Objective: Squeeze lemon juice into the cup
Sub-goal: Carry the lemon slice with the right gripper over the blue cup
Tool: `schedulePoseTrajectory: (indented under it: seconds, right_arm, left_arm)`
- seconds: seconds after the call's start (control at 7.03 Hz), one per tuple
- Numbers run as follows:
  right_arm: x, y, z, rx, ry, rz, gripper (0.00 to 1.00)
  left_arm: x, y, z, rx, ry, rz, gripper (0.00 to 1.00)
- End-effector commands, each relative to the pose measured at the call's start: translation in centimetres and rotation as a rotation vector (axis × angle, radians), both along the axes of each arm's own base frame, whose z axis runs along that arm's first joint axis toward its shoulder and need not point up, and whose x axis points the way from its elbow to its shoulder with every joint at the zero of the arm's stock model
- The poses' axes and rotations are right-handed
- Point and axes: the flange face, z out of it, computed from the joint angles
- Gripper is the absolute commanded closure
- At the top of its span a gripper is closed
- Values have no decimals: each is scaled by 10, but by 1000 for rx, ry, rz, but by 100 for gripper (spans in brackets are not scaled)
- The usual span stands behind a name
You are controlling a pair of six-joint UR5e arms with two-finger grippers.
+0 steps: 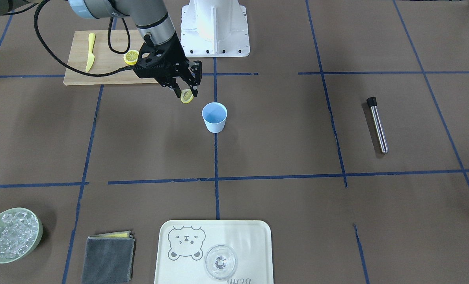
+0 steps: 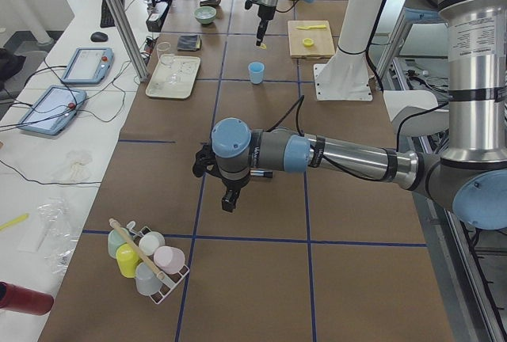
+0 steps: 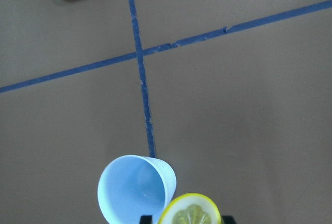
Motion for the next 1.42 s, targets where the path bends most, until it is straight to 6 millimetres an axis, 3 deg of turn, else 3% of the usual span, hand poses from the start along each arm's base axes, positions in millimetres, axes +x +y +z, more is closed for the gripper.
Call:
schedulePoseTrajectory:
  seconds: [0.0, 0.28, 0.57, 1.0, 1.14, 1.28]
  right_arm:
    - [-27, -20, -14, -28, 4, 23, 47]
    - [-43, -28, -6, -38, -29, 42, 47]
    - [-60, -16, -5, -56, -50, 29, 47]
    - [-67, -7, -4, -59, -48, 13, 46]
    - [-67, -7, -6, -54, -50, 13, 33]
    - [-68, -7, -4, -53, -45, 13, 28]
  left_arm:
    - [0, 1, 0, 0, 0, 0, 0]
    - [-1, 1, 0, 0, 0, -2, 0]
    - [-1, 1, 0, 0, 0, -2, 0]
    - [-1, 1, 0, 0, 0, -2, 0]
    - [-1, 1, -1, 3, 0, -1, 0]
    - [-1, 1, 0, 0, 0, -2, 0]
